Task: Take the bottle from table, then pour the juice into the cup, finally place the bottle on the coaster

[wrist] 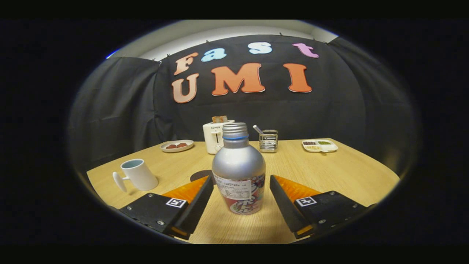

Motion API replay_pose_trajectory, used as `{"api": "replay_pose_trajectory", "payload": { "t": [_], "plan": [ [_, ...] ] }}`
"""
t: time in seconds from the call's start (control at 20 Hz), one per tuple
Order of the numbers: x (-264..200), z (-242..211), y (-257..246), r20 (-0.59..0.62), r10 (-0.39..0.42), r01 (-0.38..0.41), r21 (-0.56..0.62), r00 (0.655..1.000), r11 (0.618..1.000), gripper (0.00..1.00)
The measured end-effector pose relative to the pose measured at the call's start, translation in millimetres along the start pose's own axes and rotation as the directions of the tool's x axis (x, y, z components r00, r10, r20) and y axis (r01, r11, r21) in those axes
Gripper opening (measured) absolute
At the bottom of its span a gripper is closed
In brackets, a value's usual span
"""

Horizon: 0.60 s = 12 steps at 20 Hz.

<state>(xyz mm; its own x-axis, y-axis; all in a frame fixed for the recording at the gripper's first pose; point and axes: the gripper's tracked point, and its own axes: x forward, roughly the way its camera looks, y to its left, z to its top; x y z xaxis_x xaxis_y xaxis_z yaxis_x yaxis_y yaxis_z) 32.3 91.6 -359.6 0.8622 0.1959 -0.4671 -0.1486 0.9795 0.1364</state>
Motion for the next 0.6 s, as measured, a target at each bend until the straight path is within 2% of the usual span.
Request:
{"api": "replay_pose_trajectory", "payload": {
  "t": [0.15, 0.4, 0.45, 0.6],
  "plan": [
    [5, -10, 4, -0.025, 0.0, 0.001, 0.002, 1.0, 1.0, 0.88],
    [3, -17, 1, -0.039, -0.019, 0.018, -0.018, 0.999, 1.0, 0.86],
    [3, -18, 1, -0.039, -0.021, 0.02, -0.023, 0.999, 1.0, 0.8],
    [2, -18, 3, -0.04, -0.018, 0.017, -0.027, 0.999, 0.999, 0.79]
  ]
}}
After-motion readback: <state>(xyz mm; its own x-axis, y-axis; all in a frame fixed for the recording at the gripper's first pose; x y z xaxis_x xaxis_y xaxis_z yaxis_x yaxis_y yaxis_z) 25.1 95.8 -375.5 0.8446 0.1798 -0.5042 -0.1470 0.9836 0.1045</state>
